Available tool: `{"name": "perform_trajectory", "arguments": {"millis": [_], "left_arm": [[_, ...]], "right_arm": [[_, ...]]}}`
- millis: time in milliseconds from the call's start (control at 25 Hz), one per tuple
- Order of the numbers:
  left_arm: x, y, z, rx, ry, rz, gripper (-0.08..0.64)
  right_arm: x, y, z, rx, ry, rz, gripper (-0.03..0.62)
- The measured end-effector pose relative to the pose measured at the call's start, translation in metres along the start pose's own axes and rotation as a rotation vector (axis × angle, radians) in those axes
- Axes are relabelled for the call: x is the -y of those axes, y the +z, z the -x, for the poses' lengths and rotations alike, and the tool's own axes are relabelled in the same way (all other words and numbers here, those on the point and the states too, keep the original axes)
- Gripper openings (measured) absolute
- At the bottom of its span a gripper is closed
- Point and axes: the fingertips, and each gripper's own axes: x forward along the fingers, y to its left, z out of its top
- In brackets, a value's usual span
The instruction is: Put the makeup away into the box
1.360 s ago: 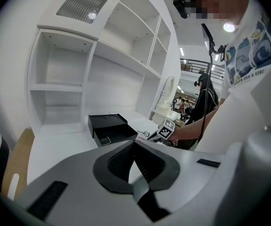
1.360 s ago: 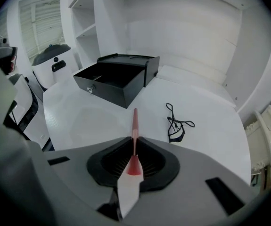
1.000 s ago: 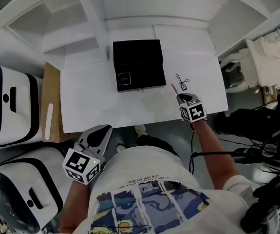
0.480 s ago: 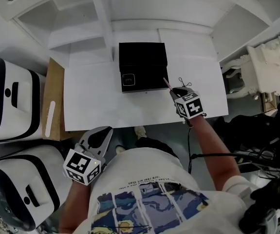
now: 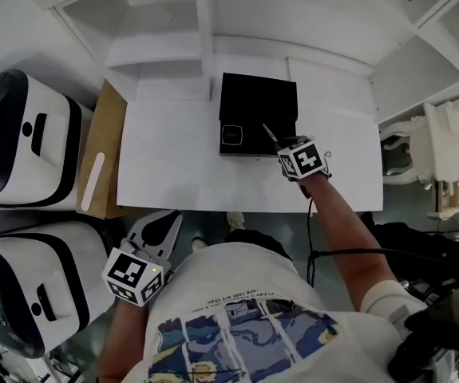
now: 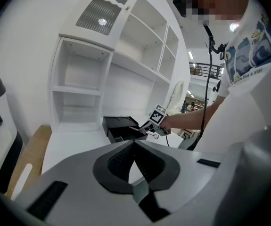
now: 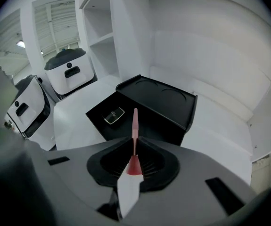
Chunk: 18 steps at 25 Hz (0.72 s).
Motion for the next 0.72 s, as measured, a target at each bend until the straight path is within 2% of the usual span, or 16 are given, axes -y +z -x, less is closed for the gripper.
{"name": "perform_trajectory", "arguments": {"millis": [280,720], "left_arm": [[-0.012,-0.003,0.008,0.012,0.073,0.037,0.014],[-0.021,-0.008,0.017,0.009,0.151,0.087,0.014]], "right_arm": [[-0.003,0.016,-0.037,-0.074,0.025,0.037,0.063],[-0.006,0.018,-0.078,-0.15,0.058,0.034,0.063]]}}
